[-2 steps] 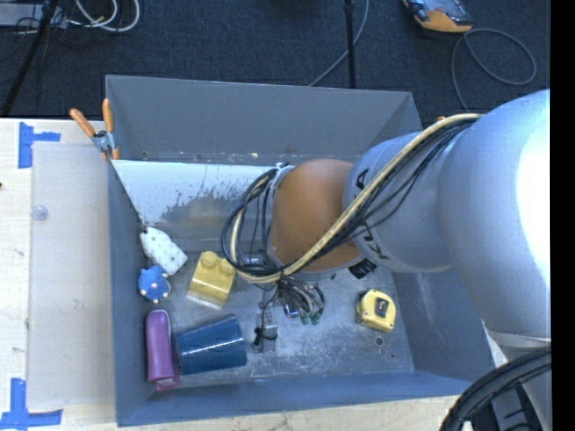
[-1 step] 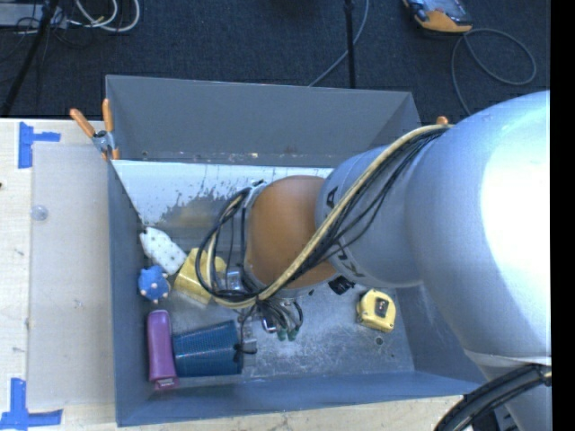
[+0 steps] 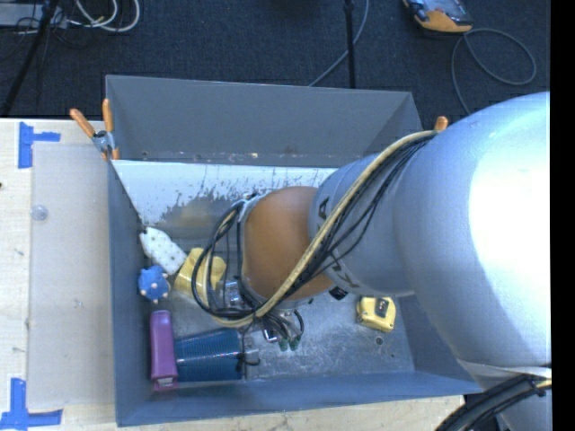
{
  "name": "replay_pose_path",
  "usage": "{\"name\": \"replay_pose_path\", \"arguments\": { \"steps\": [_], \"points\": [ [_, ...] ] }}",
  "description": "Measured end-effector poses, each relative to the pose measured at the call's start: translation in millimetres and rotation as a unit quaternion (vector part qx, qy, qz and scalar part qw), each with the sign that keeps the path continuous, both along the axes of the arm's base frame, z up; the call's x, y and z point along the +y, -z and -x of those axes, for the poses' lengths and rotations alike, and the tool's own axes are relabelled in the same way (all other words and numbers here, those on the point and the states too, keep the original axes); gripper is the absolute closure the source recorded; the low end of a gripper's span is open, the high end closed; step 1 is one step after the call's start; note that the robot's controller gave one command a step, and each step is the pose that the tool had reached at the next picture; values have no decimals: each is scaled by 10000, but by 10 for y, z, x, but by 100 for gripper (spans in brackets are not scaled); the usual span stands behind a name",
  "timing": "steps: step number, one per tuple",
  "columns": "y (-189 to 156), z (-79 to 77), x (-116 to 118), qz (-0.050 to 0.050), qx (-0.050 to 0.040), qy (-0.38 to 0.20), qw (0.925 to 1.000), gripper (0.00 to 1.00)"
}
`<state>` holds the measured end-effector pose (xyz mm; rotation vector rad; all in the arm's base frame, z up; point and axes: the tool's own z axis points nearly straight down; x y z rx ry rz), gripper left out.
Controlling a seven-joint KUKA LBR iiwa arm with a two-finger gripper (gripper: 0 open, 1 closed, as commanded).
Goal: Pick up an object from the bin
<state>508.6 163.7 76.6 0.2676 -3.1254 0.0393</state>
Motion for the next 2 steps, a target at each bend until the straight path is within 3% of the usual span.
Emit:
{"name": "replay_pose_path", "arguments": {
  "steps": [1, 2],
  "points": [
    [-23, -84, -59, -79, 8, -288, 9996, 100],
    [-23, -84, -59, -80, 8, -286, 9996, 100]
  ]
}}
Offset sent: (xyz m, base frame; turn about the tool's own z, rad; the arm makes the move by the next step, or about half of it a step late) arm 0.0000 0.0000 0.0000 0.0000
